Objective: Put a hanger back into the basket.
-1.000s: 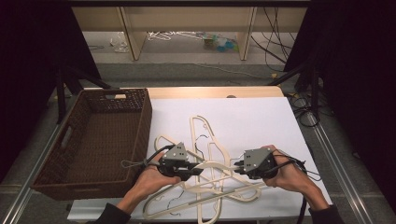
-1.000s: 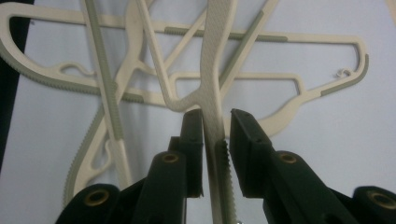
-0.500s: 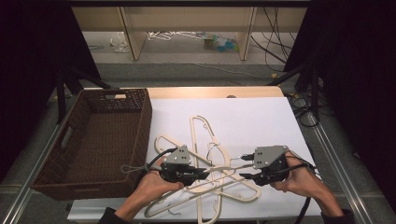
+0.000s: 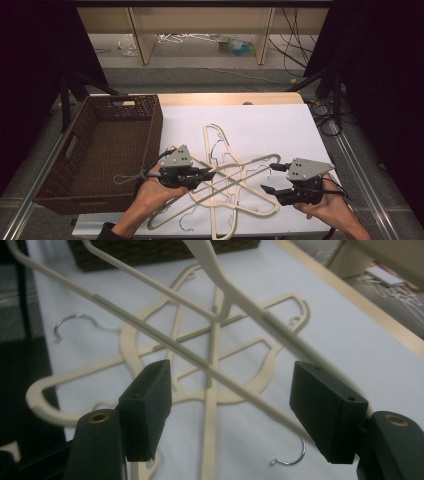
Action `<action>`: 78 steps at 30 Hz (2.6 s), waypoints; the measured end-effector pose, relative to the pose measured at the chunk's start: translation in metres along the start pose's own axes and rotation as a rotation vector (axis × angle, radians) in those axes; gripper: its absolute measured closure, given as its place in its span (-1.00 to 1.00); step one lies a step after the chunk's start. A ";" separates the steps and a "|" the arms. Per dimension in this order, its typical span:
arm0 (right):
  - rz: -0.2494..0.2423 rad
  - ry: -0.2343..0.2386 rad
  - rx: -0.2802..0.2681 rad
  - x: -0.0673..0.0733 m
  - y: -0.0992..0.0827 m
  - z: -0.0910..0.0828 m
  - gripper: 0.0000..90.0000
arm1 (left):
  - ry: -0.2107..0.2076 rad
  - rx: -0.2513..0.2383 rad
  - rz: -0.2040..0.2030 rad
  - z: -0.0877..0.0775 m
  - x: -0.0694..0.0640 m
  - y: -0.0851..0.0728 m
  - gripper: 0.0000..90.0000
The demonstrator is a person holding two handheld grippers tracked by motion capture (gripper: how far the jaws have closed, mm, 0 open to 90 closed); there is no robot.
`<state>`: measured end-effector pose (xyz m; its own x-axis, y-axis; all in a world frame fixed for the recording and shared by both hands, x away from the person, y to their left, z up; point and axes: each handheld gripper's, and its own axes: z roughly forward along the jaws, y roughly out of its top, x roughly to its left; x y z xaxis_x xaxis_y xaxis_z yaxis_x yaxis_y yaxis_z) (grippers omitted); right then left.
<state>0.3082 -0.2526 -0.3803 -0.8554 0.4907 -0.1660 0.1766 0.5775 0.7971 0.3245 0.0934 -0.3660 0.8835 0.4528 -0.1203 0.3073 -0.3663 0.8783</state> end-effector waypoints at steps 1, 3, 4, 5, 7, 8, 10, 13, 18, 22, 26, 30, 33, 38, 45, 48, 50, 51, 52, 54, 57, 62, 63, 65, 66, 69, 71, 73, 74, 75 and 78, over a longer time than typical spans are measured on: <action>0.027 -0.027 -0.020 0.001 -0.003 0.000 -0.28 | 0.007 -0.012 0.001 -0.004 0.001 0.003 0.90; 0.075 -0.058 -0.041 0.001 -0.006 0.002 -0.30 | 0.024 -0.036 0.009 -0.011 0.002 0.008 0.90; 0.112 -0.061 -0.045 0.001 -0.009 0.002 -0.30 | 0.026 -0.046 0.006 -0.014 0.002 0.009 0.90; 0.132 -0.064 -0.045 0.001 -0.011 0.003 -0.32 | 0.029 -0.060 0.003 -0.017 0.003 0.012 0.90; 0.174 -0.084 -0.029 0.001 -0.015 0.008 -0.35 | 0.042 -0.074 0.003 -0.023 0.005 0.015 0.90; 0.176 -0.086 -0.030 0.001 -0.017 0.010 -0.35 | 0.050 -0.083 -0.001 -0.027 0.007 0.018 0.90; 0.196 -0.082 -0.013 0.003 -0.021 0.013 -0.37 | 0.061 -0.109 -0.008 -0.034 0.010 0.022 0.90; 0.204 -0.076 0.004 0.005 -0.024 0.018 -0.38 | 0.081 -0.143 -0.013 -0.045 0.012 0.027 0.90; 0.198 -0.062 0.011 0.008 -0.027 0.020 -0.38 | 0.099 -0.182 -0.025 -0.064 0.016 0.036 0.90; 0.198 -0.060 0.021 0.009 -0.028 0.021 -0.38 | 0.142 -0.194 -0.004 -0.084 0.020 0.047 0.90; 0.190 -0.065 0.011 0.008 -0.028 0.019 -0.38 | 0.196 -0.229 0.009 -0.109 0.030 0.054 0.90; 0.194 -0.062 0.014 0.008 -0.030 0.020 -0.38 | 0.298 -0.243 0.019 -0.137 0.047 0.052 0.90; 0.194 -0.056 0.018 0.009 -0.030 0.021 -0.38 | 0.351 -0.237 0.001 -0.153 0.062 0.045 0.90; 0.193 -0.049 0.025 0.010 -0.030 0.022 -0.38 | 0.435 -0.213 -0.009 -0.174 0.091 0.032 0.90; 0.186 -0.035 0.030 0.011 -0.030 0.024 -0.38 | 0.525 -0.213 -0.006 -0.193 0.124 0.005 0.90; 0.188 -0.035 0.026 0.011 -0.030 0.024 -0.38 | 0.539 -0.210 -0.009 -0.195 0.133 -0.006 0.90; 0.186 -0.032 0.029 0.011 -0.030 0.024 -0.38 | 0.549 -0.214 -0.026 -0.196 0.140 -0.016 0.90; 0.186 -0.033 0.029 0.011 -0.030 0.025 -0.38 | 0.553 -0.213 -0.035 -0.196 0.143 -0.019 0.90; 0.188 -0.032 0.028 0.011 -0.030 0.025 -0.38 | 0.553 -0.210 -0.041 -0.196 0.146 -0.023 0.90; 0.185 -0.029 0.028 0.012 -0.030 0.025 -0.39 | 0.560 -0.198 -0.056 -0.197 0.152 -0.031 0.90; 0.187 -0.026 0.030 0.012 -0.030 0.025 -0.39 | 0.565 -0.204 -0.082 -0.198 0.156 -0.040 0.90; 0.181 -0.025 0.030 0.011 -0.031 0.026 -0.39 | 0.553 -0.199 -0.090 -0.206 0.162 -0.050 0.90; 0.185 -0.025 0.031 0.011 -0.031 0.026 -0.39 | 0.548 -0.193 -0.097 -0.207 0.163 -0.053 0.90; 0.180 -0.022 0.033 0.011 -0.031 0.026 -0.39 | 0.542 -0.180 -0.098 -0.209 0.165 -0.057 0.90; 0.181 -0.019 0.037 0.011 -0.031 0.026 -0.39 | 0.542 -0.174 -0.102 -0.209 0.165 -0.059 0.90; 0.179 -0.017 0.036 0.012 -0.031 0.027 -0.39 | 0.543 -0.154 -0.101 -0.211 0.169 -0.068 0.90; 0.176 -0.014 0.040 0.013 -0.031 0.027 -0.39 | 0.545 -0.147 -0.112 -0.212 0.171 -0.073 0.89; 0.178 -0.011 0.040 0.013 -0.031 0.027 -0.39 | 0.542 -0.157 -0.137 -0.214 0.173 -0.079 0.89; 0.177 -0.012 0.040 0.013 -0.031 0.028 -0.39 | 0.541 -0.156 -0.141 -0.214 0.174 -0.081 0.89; 0.174 -0.009 0.042 0.013 -0.031 0.028 -0.39 | 0.535 -0.159 -0.150 -0.214 0.175 -0.083 0.89; 0.171 -0.006 0.047 0.013 -0.031 0.028 -0.39 | 0.525 -0.134 -0.168 -0.211 0.178 -0.087 0.89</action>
<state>0.3053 -0.2459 -0.4237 -0.8079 0.5884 -0.0341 0.3418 0.5149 0.7861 0.3807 0.3772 -0.3660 0.5216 0.8519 -0.0470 0.3500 -0.1634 0.9224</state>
